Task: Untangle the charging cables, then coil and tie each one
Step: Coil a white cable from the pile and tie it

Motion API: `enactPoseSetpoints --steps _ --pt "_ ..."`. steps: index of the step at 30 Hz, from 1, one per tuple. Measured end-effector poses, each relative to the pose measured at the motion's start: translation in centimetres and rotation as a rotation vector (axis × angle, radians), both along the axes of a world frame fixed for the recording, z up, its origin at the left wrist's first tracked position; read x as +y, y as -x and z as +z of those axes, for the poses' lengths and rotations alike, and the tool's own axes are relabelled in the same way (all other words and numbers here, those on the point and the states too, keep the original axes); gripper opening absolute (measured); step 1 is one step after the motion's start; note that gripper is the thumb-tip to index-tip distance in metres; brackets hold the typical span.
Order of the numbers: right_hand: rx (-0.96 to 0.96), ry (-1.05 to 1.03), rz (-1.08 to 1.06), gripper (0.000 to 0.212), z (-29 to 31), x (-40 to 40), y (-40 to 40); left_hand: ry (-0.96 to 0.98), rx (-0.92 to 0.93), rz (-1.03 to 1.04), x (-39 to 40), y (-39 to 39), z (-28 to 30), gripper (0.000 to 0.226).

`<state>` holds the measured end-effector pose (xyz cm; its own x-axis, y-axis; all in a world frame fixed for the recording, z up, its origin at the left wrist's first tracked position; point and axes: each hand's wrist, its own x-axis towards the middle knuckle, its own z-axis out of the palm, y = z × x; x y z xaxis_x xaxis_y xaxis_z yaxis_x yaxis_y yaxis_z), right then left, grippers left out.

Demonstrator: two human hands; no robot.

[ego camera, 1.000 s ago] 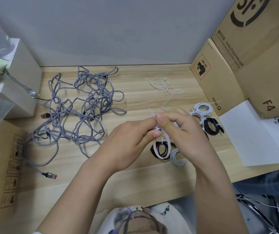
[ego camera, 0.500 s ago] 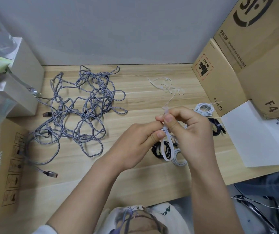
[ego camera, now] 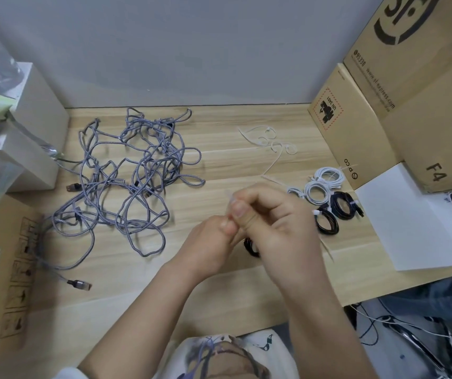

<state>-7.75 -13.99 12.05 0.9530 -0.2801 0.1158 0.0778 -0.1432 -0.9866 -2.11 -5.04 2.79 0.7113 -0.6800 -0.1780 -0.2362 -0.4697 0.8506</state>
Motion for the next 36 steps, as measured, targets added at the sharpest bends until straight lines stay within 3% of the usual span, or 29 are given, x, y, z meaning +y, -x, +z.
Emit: enactPoseSetpoints --steps 3,5,10,13,16,20,27,33,36 --pt "0.015 0.026 0.06 0.016 -0.7 0.9 0.1 0.03 0.046 0.025 0.6 -0.6 -0.4 0.017" --pt "-0.007 -0.032 0.1 0.017 -0.5 0.6 0.1 0.184 0.139 -0.006 0.4 -0.7 1.0 0.017" --pt "-0.229 -0.476 0.119 0.016 0.4 -1.3 -0.5 0.498 0.503 0.064 0.1 -0.8 3.1 0.026" --pt "-0.261 -0.473 0.056 0.029 -0.6 -2.3 -1.2 0.524 0.531 0.11 0.1 -0.8 3.7 0.003" --pt "-0.245 -0.44 0.001 0.027 -1.6 -2.1 -1.6 0.598 0.63 0.094 -0.2 -0.8 4.3 0.013" --pt "-0.26 -0.56 0.058 0.024 -2.0 -1.7 -1.7 0.658 0.763 0.18 -1.0 -0.2 5.0 0.032" --pt "-0.321 -0.748 0.125 0.022 -1.7 -2.1 -2.2 0.665 0.99 0.253 -1.5 0.4 5.3 0.027" --pt "-0.345 -1.061 0.033 0.025 -1.6 -3.3 -3.1 0.819 1.109 0.243 -2.7 1.2 5.2 0.022" --pt "-0.354 -1.117 -0.028 0.03 -1.8 -3.9 -3.1 0.846 1.13 0.249 -2.9 1.0 5.3 0.019"
